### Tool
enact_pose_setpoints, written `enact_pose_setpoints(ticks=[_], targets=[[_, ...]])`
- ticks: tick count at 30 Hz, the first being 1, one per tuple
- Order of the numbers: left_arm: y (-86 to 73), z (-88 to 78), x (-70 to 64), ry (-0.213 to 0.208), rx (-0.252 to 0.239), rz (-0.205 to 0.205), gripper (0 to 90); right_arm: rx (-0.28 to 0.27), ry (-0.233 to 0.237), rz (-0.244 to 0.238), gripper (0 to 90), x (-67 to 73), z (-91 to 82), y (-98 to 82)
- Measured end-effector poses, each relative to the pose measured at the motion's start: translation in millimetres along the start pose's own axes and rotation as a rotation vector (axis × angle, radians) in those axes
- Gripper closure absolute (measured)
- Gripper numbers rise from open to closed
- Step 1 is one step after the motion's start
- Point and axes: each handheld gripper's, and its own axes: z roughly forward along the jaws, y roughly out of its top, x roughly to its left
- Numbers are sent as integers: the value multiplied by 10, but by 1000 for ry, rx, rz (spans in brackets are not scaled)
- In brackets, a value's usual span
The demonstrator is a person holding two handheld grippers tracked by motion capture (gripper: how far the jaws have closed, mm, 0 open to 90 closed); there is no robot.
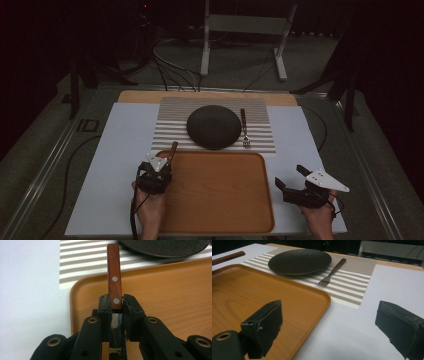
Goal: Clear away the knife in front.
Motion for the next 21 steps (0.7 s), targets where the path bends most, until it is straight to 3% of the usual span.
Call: enact_pose_setpoints(ticks=[14, 21], targets=[[-234, -46, 34, 36, 34, -18, 781, 6, -1, -1, 73, 5, 5, -2], [-349, -39, 126, 56, 71, -59, 780, 8, -2, -1, 73, 7, 7, -3]])
